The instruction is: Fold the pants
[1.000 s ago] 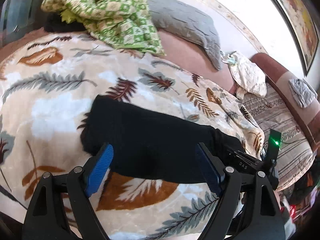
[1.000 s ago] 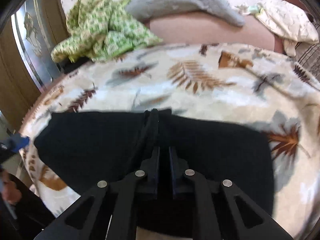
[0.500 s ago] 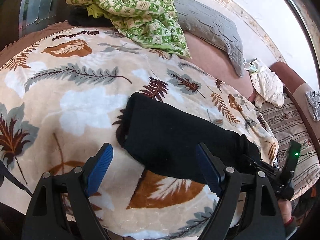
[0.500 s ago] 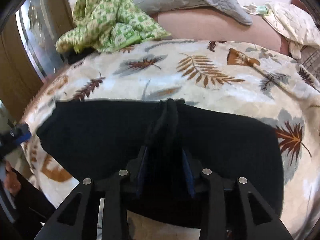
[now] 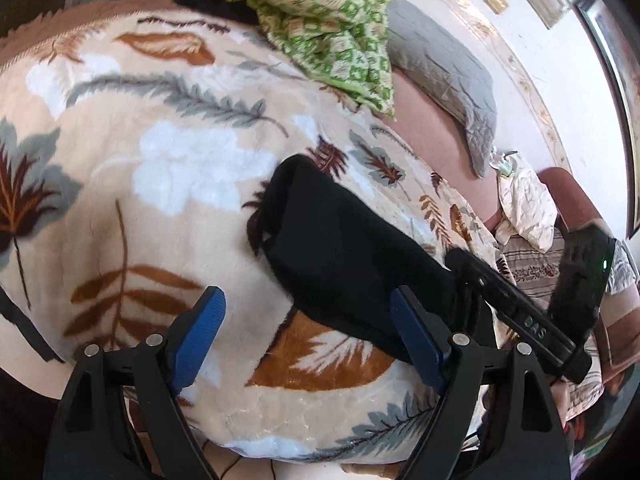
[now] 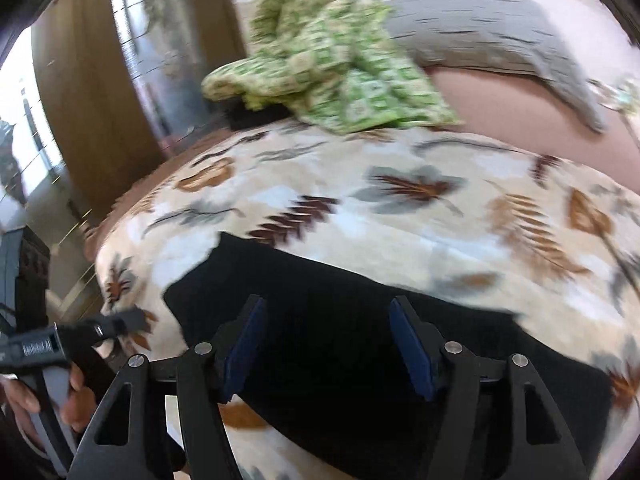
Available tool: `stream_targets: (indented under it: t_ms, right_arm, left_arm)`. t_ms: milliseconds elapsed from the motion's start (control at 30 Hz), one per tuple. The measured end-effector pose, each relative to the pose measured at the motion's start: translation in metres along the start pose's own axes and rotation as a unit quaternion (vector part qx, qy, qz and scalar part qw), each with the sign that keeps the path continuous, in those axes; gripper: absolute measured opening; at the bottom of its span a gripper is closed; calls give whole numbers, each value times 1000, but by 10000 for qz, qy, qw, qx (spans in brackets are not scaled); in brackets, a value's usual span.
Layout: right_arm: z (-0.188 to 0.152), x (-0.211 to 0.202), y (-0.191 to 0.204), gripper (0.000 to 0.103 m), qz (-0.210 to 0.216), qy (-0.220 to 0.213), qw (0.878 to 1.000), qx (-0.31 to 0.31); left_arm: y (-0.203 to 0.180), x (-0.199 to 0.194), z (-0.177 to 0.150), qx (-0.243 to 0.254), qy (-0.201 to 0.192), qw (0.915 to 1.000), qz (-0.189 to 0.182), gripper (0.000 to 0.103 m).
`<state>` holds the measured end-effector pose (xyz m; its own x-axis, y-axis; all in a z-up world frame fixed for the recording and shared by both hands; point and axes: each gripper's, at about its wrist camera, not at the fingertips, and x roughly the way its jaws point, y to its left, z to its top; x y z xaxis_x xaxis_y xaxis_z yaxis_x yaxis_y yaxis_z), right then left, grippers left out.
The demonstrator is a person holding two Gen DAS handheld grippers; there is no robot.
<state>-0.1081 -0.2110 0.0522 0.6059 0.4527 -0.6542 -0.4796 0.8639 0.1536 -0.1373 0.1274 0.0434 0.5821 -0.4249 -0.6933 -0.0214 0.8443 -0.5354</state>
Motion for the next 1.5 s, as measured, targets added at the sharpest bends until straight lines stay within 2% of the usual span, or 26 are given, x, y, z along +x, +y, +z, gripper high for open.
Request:
stream_targets:
  t_ms: [233, 367, 433, 533, 600, 667, 700, 733, 833, 933, 1000, 1033, 1067, 1100, 1167, 1233, 1300, 1400, 1433, 1500]
  right_arm:
    - [29, 57, 19, 70, 481, 293, 9983, -177]
    - [39, 87, 26, 71, 702, 542, 9955, -341]
    - [41, 103, 26, 72, 823, 661, 9938, -342]
    - [40, 129, 20, 72, 1068, 910, 9900, -122]
    - [37, 138, 16, 65, 1254, 957, 9875, 17]
    - [36, 138, 13, 36, 1465, 921, 9848, 122]
    - [37, 135, 11, 30, 1558, 872, 9838, 152]
    - [38, 132, 12, 22, 1610, 828, 9834, 146]
    - [42, 117, 12, 16, 1576, 657, 9852, 147]
    - [49, 80, 2, 16, 1611, 214, 9862, 323]
    - [53, 51, -9, 23, 1551, -51, 9863, 551]
    - [54, 31, -16, 35, 1289, -224, 9891, 675]
    - [55, 19, -20, 53, 1157, -332, 9901, 725]
    - [54, -5, -27, 60, 1008, -533, 9903, 797]
    - [52, -31, -33, 79, 908, -652, 9896, 909]
    - [49, -54, -37, 86, 789, -626, 9892, 1063]
    - [42, -67, -42, 86, 808, -560, 9867, 1298]
    - [34, -59, -50, 86, 888, -270, 9823, 1628]
    - [30, -54, -53, 84, 794, -172, 9826, 1668]
    - [20, -48, -58, 40, 529, -92, 9861, 1572]
  left_arm:
    - [2, 29, 4, -138, 241, 9996, -54, 85]
    - [0, 36, 11, -164, 139, 9997, -135, 94]
    - [0, 41, 14, -267, 109, 9991, -308, 103]
    - [0, 44, 18, -315, 11, 9989, -343, 103]
    - [-1, 44, 18, -292, -68, 9990, -344, 101]
    - [-7, 45, 19, -86, -96, 9995, -300, 70]
    - [-9, 49, 20, 2, 16, 9997, -250, 35]
    - [-11, 52, 20, 63, 58, 9998, -176, 30]
    - [-24, 40, 19, 343, -232, 9987, -302, 23]
    - [-56, 19, 16, 1060, -749, 9903, -495, 22]
    - [-79, 11, 8, 1558, -998, 9808, -610, 21]
    - [-89, 10, 4, 1765, -1077, 9763, -645, 21]
    - [-103, 9, -3, 2054, -1179, 9695, -636, 21]
    - [-112, 10, -7, 2229, -1219, 9650, -644, 21]
    - [-131, 13, -16, 2522, -1224, 9571, -732, 21]
    - [-147, 19, -26, 2725, -1176, 9518, -777, 19]
    - [-161, 23, -33, 2876, -1112, 9475, -848, 18]
    - [-180, 26, -47, 3182, -1062, 9377, -903, 18]
    - [-185, 27, -52, 3284, -1040, 9343, -921, 18]
    - [-190, 26, -57, 3386, -980, 9310, -949, 18]
